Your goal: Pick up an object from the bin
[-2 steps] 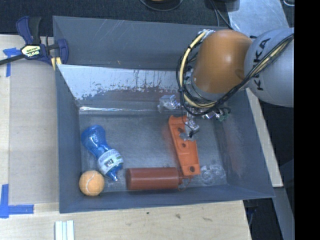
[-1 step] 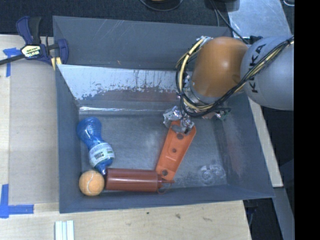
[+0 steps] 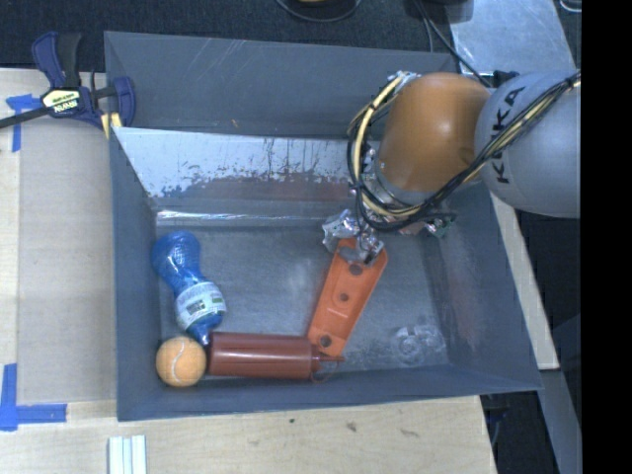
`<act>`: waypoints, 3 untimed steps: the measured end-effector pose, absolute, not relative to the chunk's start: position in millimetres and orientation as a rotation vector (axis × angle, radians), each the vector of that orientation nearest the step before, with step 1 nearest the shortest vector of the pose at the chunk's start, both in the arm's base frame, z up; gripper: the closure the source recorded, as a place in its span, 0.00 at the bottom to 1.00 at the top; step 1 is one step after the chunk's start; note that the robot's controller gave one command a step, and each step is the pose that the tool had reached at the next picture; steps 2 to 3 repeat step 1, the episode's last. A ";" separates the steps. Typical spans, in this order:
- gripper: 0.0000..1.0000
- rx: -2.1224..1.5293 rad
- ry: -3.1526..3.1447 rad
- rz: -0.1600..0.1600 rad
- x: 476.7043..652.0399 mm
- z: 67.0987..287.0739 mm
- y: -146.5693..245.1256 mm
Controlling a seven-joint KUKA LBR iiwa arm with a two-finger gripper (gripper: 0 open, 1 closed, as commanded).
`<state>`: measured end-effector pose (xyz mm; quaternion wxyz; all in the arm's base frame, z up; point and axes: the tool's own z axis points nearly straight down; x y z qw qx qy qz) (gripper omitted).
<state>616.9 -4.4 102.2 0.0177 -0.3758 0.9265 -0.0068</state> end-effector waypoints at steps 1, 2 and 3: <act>1.00 -1.142 2.884 -0.021 607.4 202.6 -0.7; 1.00 -1.142 2.884 -0.021 607.4 202.6 -0.7; 1.00 -1.142 2.884 -0.021 607.4 202.6 -0.7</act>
Offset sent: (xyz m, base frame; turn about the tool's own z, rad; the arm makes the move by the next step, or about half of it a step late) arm 0.0000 0.0000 0.0000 0.0000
